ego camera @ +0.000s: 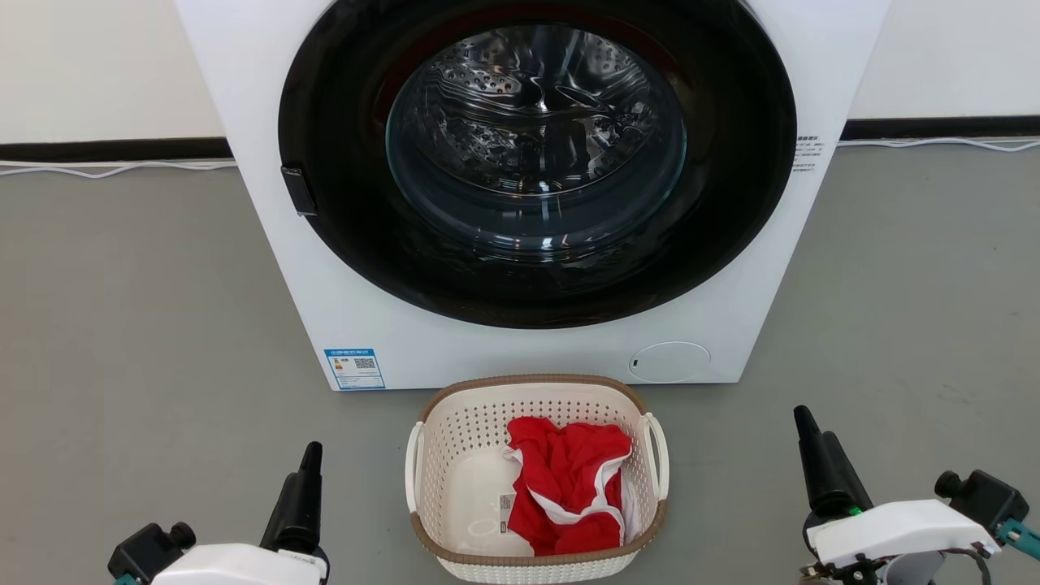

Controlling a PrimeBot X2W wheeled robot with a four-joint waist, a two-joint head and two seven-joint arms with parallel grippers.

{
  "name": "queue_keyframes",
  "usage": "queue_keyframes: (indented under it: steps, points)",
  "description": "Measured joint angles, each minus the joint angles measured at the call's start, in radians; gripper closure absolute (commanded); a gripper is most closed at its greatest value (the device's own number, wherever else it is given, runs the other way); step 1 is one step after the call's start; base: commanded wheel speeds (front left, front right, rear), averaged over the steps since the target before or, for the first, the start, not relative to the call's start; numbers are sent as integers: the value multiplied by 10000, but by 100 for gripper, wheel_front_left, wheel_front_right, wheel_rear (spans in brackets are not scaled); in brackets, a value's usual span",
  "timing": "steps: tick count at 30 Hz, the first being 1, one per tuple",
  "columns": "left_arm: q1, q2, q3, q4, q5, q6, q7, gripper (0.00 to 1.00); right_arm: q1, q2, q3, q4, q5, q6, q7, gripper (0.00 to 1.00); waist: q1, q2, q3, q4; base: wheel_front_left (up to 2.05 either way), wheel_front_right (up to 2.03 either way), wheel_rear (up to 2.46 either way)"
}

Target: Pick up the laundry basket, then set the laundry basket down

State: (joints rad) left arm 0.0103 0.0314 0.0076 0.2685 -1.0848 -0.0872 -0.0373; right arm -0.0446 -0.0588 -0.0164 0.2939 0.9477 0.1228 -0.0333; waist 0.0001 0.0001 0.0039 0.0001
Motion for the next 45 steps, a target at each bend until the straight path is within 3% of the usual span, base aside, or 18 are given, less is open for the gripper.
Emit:
queue_keyframes:
  steps: [11,45]
  points:
    - [10,8,0,71,1751,-12,-324,0,-18,-21,12,125,-1875,2,-320,0,0,0,-41,12,0,0,0]
    - [218,38,-144,-107,5783,-12,-1246,0,-17,67,169,483,-6069,4,-1250,0,0,0,-15,-20,0,0,0]
